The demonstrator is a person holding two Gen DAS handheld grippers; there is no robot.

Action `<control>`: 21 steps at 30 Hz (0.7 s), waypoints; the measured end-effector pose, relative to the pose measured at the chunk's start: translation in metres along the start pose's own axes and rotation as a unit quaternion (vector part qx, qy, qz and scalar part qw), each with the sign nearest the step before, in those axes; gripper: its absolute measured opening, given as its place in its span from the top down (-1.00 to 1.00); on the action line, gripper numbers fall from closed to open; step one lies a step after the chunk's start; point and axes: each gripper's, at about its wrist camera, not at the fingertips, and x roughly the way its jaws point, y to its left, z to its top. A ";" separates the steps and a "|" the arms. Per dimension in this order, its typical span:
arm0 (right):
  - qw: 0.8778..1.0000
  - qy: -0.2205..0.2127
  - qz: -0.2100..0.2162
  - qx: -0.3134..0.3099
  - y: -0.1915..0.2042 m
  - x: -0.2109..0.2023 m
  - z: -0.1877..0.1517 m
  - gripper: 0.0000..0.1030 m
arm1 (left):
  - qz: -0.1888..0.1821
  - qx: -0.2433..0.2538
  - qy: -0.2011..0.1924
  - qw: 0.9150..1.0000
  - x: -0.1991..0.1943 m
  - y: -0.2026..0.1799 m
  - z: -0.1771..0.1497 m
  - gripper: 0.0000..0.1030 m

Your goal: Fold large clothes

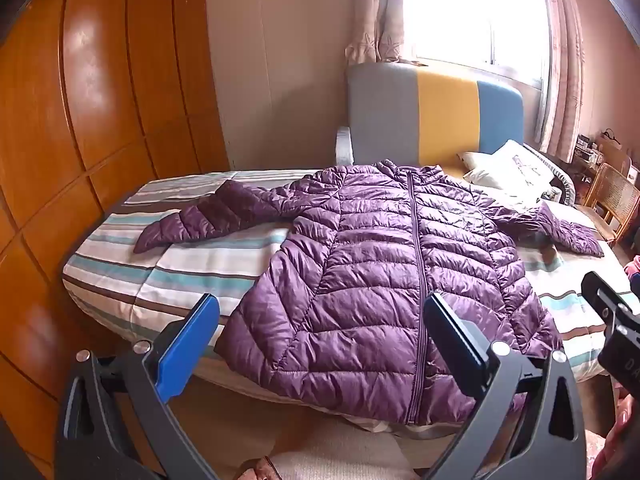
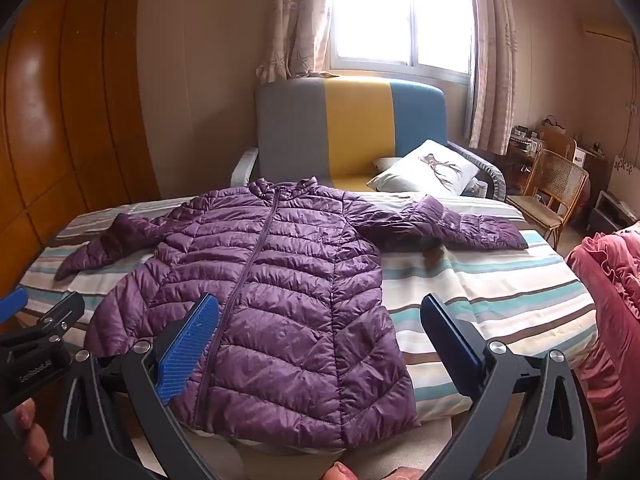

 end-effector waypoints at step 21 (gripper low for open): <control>1.000 -0.006 0.000 -0.005 0.000 -0.004 0.003 -0.94 | -0.001 -0.007 -0.001 1.000 0.002 0.000 -0.003 -0.97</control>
